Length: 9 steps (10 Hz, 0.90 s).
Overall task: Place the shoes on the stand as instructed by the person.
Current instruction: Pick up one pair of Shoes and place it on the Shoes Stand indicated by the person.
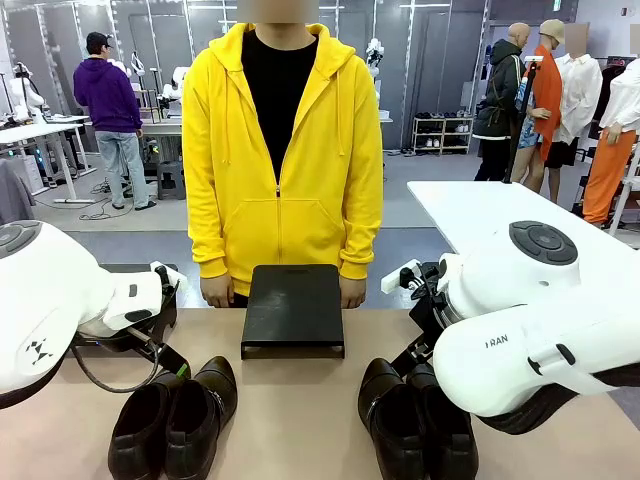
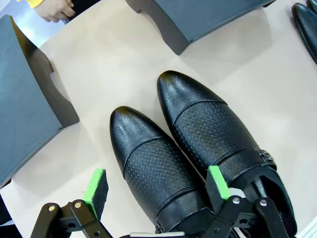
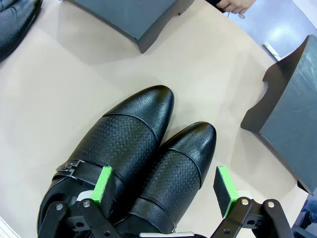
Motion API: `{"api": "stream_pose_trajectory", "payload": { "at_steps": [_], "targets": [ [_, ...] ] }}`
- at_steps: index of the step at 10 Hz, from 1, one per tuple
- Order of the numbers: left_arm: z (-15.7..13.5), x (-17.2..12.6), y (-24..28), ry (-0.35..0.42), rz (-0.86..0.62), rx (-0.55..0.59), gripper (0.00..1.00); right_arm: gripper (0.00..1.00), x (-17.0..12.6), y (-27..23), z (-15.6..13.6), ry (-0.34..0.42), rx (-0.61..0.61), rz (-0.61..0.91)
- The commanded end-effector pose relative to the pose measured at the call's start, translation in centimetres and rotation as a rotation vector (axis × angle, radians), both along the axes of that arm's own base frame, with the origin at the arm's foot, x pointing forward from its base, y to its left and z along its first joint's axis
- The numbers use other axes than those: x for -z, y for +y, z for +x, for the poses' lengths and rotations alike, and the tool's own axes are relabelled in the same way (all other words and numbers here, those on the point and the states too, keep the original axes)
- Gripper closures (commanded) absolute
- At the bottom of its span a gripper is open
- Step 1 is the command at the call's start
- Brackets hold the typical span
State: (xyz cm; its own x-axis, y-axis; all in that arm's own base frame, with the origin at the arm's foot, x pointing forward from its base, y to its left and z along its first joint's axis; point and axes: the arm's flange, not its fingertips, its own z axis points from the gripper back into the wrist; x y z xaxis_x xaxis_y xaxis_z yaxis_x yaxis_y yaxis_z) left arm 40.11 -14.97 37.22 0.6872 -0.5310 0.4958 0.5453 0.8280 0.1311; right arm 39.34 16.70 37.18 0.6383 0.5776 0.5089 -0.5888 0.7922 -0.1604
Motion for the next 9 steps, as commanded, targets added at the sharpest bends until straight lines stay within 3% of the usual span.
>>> {"api": "stream_pose_trajectory", "payload": {
  "at_steps": [1, 4, 6, 7, 9],
  "targets": [
    [0.0, 0.0, 0.0, 0.0, 0.0, 0.0, 0.0, 0.0, 0.0, 0.0, 0.0, 0.0, 0.0, 0.0],
    [1.7, -5.4, 2.0, 0.009, -0.076, 0.071, 0.0, 0.0, -6.3, -0.9, 2.1, 0.077, -0.047, 0.177],
    [1.8, -8.7, 4.3, 0.089, -0.217, 0.114, 0.0, 0.0, -10.4, -2.8, 2.5, 0.14, -0.115, 0.273],
    [1.4, -11.4, 6.6, 0.129, -0.336, 0.169, 0.0, 0.0, -12.1, -5.4, 2.8, 0.186, -0.126, 0.331],
    [-1.2, -15.4, 14.2, 0.276, -0.661, 0.288, 0.0, 0.0, -13.6, -13.7, 2.1, 0.374, -0.229, 0.592]
  ]
}}
